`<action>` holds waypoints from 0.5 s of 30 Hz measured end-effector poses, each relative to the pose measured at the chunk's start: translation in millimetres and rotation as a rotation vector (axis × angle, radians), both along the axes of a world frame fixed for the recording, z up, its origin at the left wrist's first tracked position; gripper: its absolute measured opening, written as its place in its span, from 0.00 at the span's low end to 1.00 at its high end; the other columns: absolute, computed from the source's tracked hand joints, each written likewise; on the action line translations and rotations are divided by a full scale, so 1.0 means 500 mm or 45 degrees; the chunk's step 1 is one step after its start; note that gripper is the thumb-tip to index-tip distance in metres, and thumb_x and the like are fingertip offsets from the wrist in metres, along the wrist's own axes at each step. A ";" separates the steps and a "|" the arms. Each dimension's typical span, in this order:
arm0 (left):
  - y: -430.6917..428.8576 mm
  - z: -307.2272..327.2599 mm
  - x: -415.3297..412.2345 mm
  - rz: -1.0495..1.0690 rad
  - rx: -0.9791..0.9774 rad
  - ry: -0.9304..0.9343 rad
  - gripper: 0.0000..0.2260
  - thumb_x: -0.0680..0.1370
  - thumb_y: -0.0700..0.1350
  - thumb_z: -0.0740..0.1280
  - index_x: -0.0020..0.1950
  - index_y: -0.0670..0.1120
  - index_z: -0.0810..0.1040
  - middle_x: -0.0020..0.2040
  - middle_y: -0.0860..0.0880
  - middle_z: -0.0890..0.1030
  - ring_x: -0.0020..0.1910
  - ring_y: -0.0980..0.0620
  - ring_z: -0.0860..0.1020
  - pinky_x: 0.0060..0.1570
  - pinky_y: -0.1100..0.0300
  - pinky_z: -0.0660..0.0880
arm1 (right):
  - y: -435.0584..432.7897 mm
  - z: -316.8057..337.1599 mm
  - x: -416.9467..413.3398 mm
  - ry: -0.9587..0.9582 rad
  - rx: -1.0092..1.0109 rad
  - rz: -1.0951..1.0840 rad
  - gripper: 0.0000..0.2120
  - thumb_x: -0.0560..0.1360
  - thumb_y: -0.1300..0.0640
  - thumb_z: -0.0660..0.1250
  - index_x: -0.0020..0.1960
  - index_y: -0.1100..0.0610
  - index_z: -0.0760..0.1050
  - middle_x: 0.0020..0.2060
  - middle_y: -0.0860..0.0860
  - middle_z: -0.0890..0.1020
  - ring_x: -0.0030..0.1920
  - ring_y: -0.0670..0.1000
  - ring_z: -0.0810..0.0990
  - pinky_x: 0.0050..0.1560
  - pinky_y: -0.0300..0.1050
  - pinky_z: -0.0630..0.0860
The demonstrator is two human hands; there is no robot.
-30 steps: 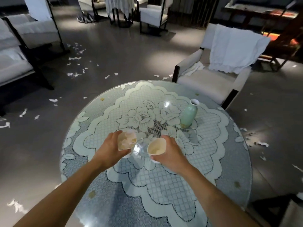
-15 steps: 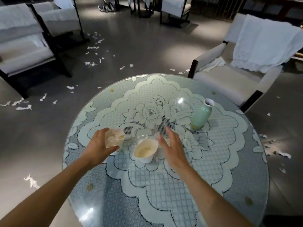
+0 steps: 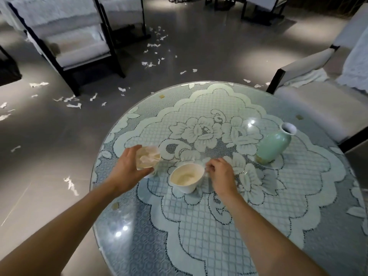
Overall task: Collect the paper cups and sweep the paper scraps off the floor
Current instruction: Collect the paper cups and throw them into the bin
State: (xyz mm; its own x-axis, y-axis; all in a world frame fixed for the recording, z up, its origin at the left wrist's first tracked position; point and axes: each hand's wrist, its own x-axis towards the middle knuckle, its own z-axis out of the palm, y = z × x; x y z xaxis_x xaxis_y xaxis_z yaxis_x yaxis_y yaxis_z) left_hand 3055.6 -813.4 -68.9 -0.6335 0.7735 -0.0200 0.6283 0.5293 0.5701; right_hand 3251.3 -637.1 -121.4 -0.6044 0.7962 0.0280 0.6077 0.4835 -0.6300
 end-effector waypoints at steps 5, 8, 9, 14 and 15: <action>-0.007 -0.003 0.007 0.021 -0.024 0.011 0.34 0.71 0.50 0.74 0.72 0.43 0.63 0.67 0.43 0.70 0.57 0.50 0.70 0.58 0.53 0.69 | 0.020 0.009 0.037 0.125 -0.156 -0.242 0.07 0.76 0.65 0.67 0.52 0.62 0.82 0.46 0.53 0.83 0.41 0.45 0.76 0.37 0.23 0.71; -0.005 0.001 0.007 0.013 -0.031 0.008 0.35 0.71 0.51 0.74 0.73 0.44 0.62 0.67 0.43 0.70 0.57 0.50 0.70 0.59 0.51 0.69 | 0.032 0.012 0.072 0.157 -0.255 -0.337 0.08 0.75 0.65 0.67 0.53 0.62 0.82 0.48 0.54 0.84 0.43 0.47 0.79 0.42 0.29 0.76; -0.004 0.004 0.008 0.011 -0.028 0.007 0.35 0.71 0.51 0.73 0.73 0.44 0.62 0.68 0.43 0.69 0.57 0.49 0.70 0.59 0.51 0.70 | 0.034 0.012 0.081 0.145 -0.258 -0.324 0.08 0.75 0.65 0.67 0.54 0.62 0.81 0.49 0.55 0.84 0.44 0.47 0.79 0.43 0.27 0.74; 0.003 0.011 0.014 -0.023 -0.010 -0.005 0.35 0.71 0.51 0.73 0.73 0.45 0.62 0.67 0.44 0.70 0.54 0.53 0.68 0.57 0.54 0.69 | 0.018 0.012 0.087 0.012 -0.200 -0.037 0.14 0.74 0.63 0.71 0.58 0.64 0.79 0.54 0.55 0.78 0.50 0.50 0.80 0.50 0.28 0.72; 0.005 0.011 0.016 -0.028 -0.008 -0.003 0.35 0.71 0.51 0.73 0.73 0.45 0.62 0.66 0.44 0.70 0.54 0.53 0.68 0.56 0.55 0.69 | 0.014 0.010 0.084 -0.008 -0.168 0.012 0.12 0.73 0.64 0.71 0.56 0.64 0.80 0.53 0.55 0.79 0.49 0.51 0.81 0.51 0.27 0.72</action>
